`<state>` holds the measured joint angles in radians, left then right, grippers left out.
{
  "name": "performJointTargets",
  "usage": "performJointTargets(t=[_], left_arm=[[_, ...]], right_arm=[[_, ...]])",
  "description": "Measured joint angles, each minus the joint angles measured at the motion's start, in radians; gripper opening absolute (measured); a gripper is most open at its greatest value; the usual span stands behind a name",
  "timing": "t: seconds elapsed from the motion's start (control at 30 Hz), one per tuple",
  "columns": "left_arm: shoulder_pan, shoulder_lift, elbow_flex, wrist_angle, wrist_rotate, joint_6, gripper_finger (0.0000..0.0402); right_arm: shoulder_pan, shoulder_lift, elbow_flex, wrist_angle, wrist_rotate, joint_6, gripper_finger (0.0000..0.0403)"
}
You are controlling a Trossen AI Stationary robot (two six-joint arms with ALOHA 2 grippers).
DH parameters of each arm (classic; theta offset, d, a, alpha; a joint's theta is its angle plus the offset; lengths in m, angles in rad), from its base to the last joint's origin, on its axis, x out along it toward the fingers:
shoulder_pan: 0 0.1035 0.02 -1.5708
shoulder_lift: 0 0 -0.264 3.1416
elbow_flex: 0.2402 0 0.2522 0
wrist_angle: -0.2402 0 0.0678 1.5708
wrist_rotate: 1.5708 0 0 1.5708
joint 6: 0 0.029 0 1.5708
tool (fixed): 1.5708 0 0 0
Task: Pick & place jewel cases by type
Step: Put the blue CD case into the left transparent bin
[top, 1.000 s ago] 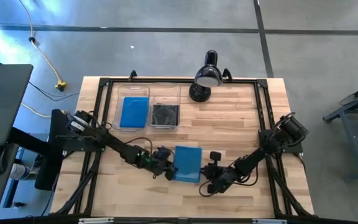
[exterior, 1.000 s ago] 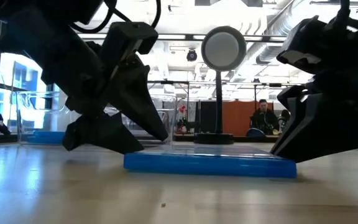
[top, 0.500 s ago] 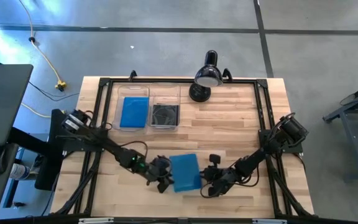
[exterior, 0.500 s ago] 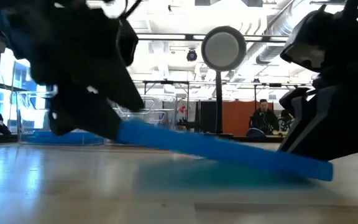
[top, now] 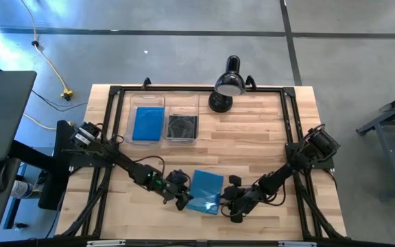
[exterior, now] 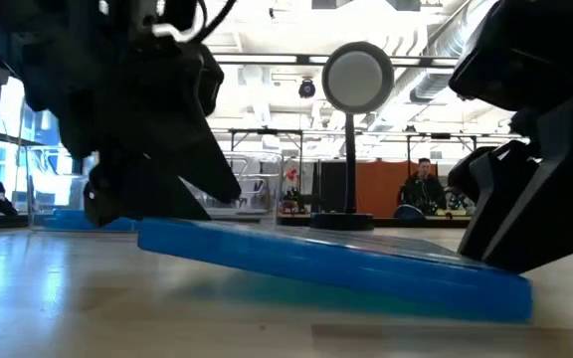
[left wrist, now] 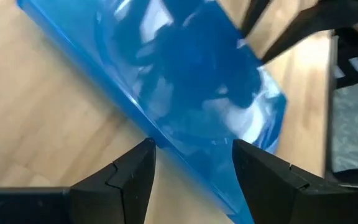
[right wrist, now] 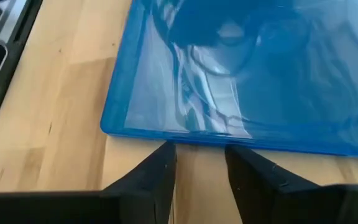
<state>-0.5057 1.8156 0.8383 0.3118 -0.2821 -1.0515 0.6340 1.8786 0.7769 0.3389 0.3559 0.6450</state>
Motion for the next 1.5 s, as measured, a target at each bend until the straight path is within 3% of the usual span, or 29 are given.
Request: performJointTargets(t=[0.63,0.97,1.3,1.5], left_arm=[[-0.002,-0.002,-0.002,0.083,-0.023,0.052,0.0209],[-0.001,-0.003,-0.002,0.077,0.035,0.093,0.0209],[-0.013,-0.003,-0.002,0.031,0.0,0.206,0.0209],[-0.019,-0.003,-0.002,0.014,0.087,0.257,0.0209]], right_arm=[[-0.045,0.017,-0.002,0.002,-0.034,-0.016,0.0117],[-0.058,0.029,-0.002,0.005,-0.014,-0.021,0.011],[-0.065,0.036,-0.042,0.153,0.001,-0.018,0.0101],[-0.065,0.038,-0.042,0.171,0.008,-0.055,0.0102]])
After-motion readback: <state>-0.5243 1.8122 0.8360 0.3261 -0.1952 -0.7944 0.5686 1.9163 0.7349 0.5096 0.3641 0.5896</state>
